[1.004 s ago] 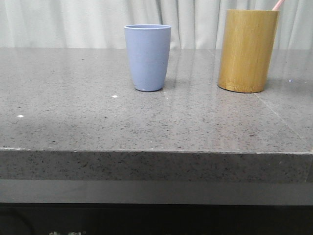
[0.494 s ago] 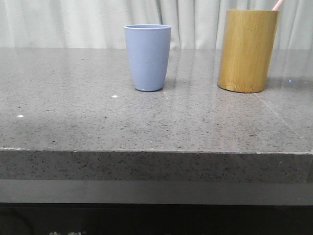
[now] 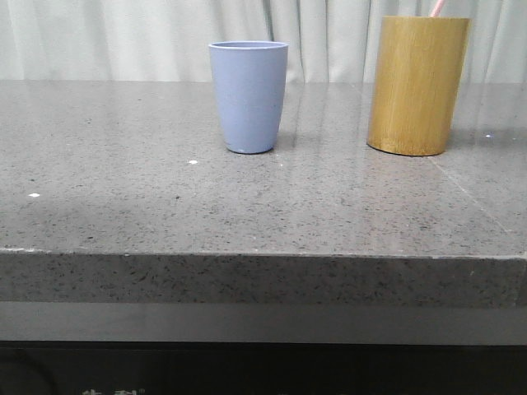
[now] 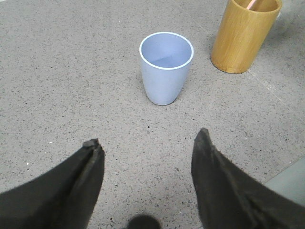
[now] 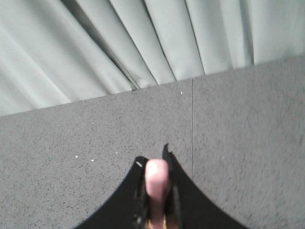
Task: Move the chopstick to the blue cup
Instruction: 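Carry the pink chopstick over the blue cup and lower it inside with the right gripper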
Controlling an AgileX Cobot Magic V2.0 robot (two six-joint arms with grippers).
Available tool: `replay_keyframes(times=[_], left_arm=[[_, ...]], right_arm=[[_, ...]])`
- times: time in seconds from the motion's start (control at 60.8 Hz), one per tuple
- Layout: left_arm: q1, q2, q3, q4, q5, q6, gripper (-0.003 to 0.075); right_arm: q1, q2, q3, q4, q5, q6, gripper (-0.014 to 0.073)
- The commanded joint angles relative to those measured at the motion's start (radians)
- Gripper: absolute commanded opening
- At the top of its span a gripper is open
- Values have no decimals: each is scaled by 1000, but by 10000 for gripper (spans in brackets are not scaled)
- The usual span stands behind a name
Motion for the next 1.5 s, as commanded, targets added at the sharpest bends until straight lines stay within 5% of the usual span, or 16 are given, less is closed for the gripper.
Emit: replay_keyframes(times=[0.0,0.214,0.379,0.708,1.202,1.3,1.481], left_arm=[[-7,-15,-27,-2,-64,-9,410],[-7,-15,-27,-1,-64,-9,410],[-7,-15,-27,1,-64,-9,410],[-7,-15,-27,1,-60,-9,410],[-7,-15,-27,1,-61,-9,410],[-7,-15,-27,1,-61,-9,410],[-7,-15,-27,3,-61,-9,410]], right_arm=[[0,-34,-139,-97,38,-14,-69],[13,-34,-381,-159,239,-17,-69],[109,-34,-485,-159,258,-48,-69],[382,35,-491,-160,143,-86,-69],[418,284,-491,-161,145,-126,-64],[418,312,-491,-162,150,-126,3],[418,327,-491,-162,156,-126,337]])
